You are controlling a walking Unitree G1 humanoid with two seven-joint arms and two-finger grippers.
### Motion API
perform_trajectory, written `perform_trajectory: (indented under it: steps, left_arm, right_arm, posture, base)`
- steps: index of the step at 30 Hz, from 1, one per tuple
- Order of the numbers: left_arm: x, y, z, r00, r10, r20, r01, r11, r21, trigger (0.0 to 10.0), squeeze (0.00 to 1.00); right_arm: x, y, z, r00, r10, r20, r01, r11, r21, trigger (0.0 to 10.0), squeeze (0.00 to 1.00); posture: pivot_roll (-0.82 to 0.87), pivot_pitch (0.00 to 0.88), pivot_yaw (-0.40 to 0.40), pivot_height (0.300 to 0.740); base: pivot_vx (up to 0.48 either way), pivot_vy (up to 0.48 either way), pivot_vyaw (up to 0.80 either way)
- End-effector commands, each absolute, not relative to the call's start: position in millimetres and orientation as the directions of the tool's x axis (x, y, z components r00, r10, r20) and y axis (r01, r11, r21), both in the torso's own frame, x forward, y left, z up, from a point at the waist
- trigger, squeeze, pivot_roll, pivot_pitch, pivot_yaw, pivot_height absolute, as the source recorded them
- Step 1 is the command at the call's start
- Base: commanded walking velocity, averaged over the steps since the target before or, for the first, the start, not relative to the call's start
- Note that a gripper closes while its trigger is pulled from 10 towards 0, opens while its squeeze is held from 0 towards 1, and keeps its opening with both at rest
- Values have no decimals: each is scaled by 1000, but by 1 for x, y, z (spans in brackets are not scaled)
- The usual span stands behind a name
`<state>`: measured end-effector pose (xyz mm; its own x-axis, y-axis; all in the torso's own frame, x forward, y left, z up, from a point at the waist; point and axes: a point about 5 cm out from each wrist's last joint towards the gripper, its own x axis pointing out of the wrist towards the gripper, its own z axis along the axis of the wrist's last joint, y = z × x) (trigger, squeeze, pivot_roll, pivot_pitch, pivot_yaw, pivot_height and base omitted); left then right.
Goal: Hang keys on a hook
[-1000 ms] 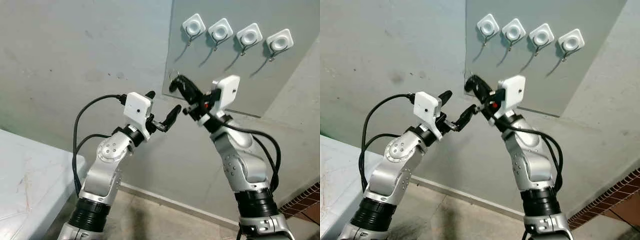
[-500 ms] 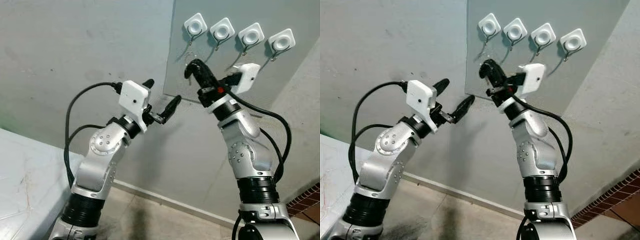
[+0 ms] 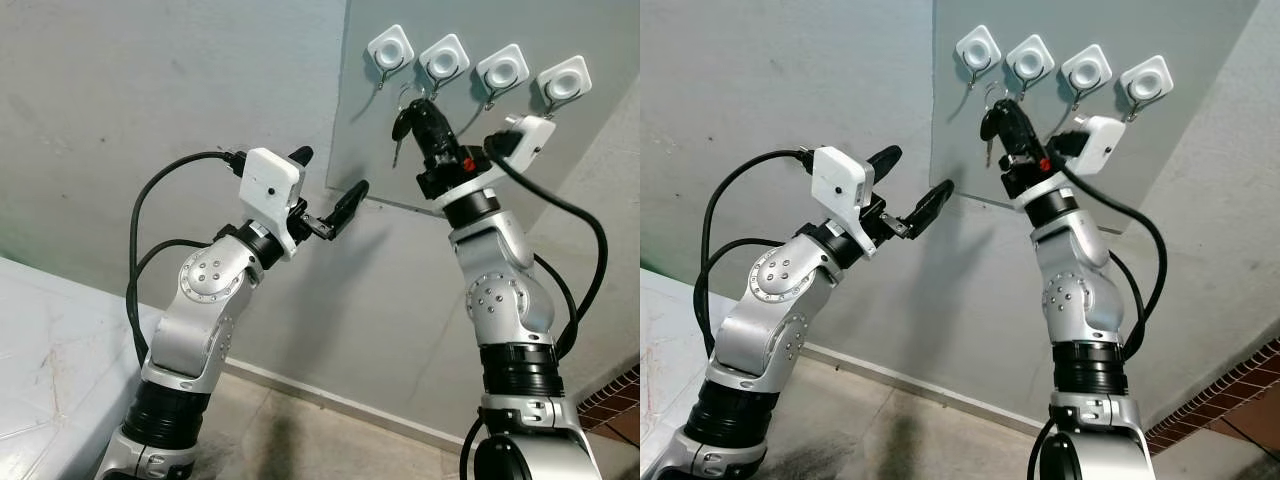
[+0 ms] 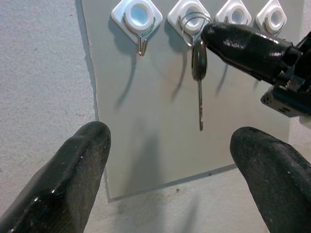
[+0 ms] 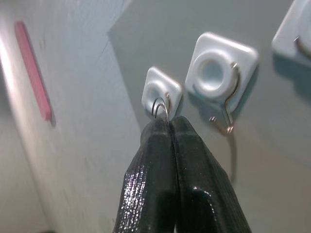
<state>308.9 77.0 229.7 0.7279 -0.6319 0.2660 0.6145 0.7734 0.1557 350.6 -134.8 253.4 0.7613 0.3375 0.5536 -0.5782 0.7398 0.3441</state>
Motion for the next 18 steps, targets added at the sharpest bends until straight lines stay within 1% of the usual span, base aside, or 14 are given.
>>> perform_trajectory:
  steps: [1, 11, 18]
  left_arm:
    - [306, 74, 235, 710, -646, 279, 629, 761, 161, 10000, 0]
    - [306, 73, 236, 712, -642, 284, 626, 764, 159, 10000, 0]
    - [305, 75, 238, 715, -636, 290, 621, 768, 155, 10000, 0]
  right_arm:
    - [354, -138, 261, 757, 314, 573, -583, 720, 376, 10000, 0]
    - [361, -141, 259, 786, 275, 554, -574, 659, 487, 10000, 0]
    - [365, -140, 244, 822, 280, 497, -553, 603, 575, 10000, 0]
  posture:
    - [27, 33, -29, 732]
    - [33, 30, -35, 732]
    - [38, 30, -39, 732]
  base:
    - [0, 0, 0]
    - [0, 0, 0]
    - [0, 0, 0]
